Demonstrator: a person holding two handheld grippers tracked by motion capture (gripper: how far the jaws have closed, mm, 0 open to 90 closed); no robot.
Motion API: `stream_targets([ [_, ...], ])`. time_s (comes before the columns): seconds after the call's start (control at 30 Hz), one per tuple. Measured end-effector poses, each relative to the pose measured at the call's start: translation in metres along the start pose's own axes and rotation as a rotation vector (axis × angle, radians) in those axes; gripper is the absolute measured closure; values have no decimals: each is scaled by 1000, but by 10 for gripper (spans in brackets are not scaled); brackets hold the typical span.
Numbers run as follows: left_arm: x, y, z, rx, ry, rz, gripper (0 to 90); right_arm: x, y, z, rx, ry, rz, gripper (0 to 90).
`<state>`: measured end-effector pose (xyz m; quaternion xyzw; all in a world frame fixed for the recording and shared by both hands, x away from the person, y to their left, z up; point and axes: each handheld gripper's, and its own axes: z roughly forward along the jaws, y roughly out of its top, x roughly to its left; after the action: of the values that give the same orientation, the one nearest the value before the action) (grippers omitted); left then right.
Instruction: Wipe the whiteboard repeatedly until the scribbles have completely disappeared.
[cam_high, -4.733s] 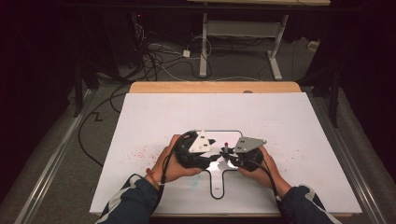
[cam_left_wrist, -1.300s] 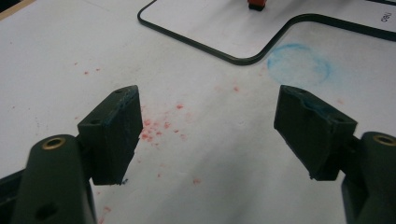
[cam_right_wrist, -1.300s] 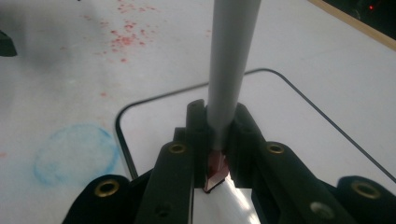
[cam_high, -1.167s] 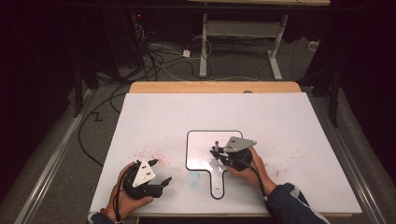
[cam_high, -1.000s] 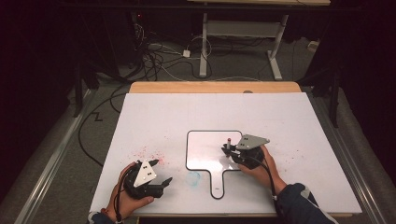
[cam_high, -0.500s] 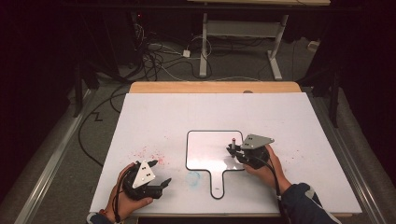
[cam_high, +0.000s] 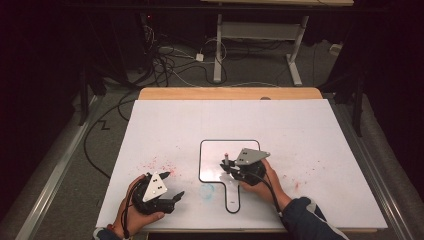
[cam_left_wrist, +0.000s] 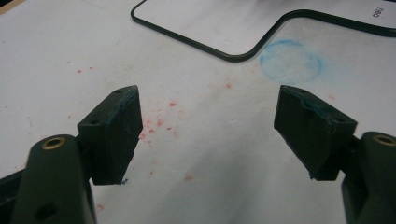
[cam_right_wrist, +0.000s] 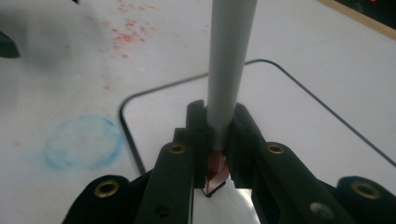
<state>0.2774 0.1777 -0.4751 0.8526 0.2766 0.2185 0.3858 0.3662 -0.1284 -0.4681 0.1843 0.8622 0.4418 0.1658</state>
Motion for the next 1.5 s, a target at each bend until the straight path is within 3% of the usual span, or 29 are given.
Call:
stream_targets([
  [0.13,0,-1,0,-1,0,-1,226,11,6,5,11,-1,-40,817],
  [0.2,0,-1,-1,-1,1,-5,226,6,3,1,18,0,-25,818],
  [0.33,0,0,-1,0,1,-4,226,-7,-7,-15,35,-51,-20,817],
  [0.47,-2,1,1,5,-2,3,226,-16,-13,-22,29,-69,21,818],
  [0.77,0,0,1,5,-4,0,226,26,10,15,-20,20,-46,817],
  [0.93,0,-1,-1,-3,-4,-4,226,39,17,24,-17,17,-80,817],
  [1.07,0,-1,-1,-2,-5,-5,226,32,13,15,-1,-3,-70,817],
  [1.2,-1,0,0,-1,-3,-3,226,15,3,1,10,-45,-60,817],
  [1.33,-1,1,1,4,-4,-4,226,-10,-5,-6,14,-106,6,817],
  [1.4,-1,1,2,6,-6,-4,226,-14,-6,-6,4,-105,40,818],
  [1.5,0,0,3,8,-8,-8,226,-12,-4,0,-8,-97,45,817],
])
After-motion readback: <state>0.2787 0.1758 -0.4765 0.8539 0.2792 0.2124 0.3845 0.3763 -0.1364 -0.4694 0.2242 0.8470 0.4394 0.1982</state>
